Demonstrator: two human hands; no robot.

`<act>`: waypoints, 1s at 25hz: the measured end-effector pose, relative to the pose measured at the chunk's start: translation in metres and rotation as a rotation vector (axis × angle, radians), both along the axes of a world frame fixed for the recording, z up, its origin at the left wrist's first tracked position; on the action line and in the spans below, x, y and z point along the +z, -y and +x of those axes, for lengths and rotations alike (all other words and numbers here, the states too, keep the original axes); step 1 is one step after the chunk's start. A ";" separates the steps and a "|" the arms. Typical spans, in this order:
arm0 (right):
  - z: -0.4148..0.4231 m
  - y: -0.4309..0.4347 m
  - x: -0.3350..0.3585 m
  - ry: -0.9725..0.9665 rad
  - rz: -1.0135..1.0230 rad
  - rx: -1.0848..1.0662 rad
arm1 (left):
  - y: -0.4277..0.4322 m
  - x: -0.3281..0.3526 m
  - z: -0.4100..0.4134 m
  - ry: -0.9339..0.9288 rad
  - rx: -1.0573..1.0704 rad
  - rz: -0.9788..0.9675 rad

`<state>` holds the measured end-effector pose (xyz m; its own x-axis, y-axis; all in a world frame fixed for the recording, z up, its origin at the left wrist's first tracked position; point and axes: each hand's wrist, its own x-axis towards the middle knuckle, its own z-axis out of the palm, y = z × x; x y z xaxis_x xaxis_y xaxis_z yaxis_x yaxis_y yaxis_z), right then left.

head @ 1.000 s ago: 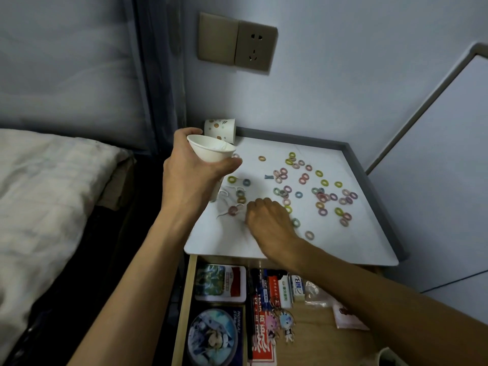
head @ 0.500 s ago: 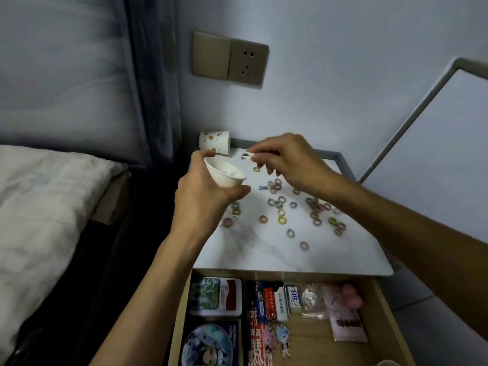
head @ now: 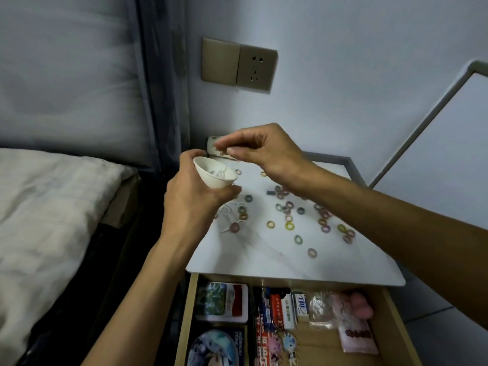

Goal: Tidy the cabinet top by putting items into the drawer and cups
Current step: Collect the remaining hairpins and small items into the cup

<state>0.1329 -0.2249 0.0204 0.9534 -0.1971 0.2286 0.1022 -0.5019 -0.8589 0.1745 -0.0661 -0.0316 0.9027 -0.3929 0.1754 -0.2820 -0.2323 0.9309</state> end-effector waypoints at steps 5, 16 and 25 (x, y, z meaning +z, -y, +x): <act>0.007 0.006 -0.072 -0.248 -0.356 -0.105 | -0.016 0.001 0.010 0.008 0.059 -0.050; -0.014 0.001 -0.129 -0.326 -0.470 -0.045 | -0.023 0.000 0.018 -0.038 0.035 -0.073; -0.023 0.012 -0.126 -0.267 -0.802 0.058 | -0.024 0.001 0.019 -0.031 0.047 -0.071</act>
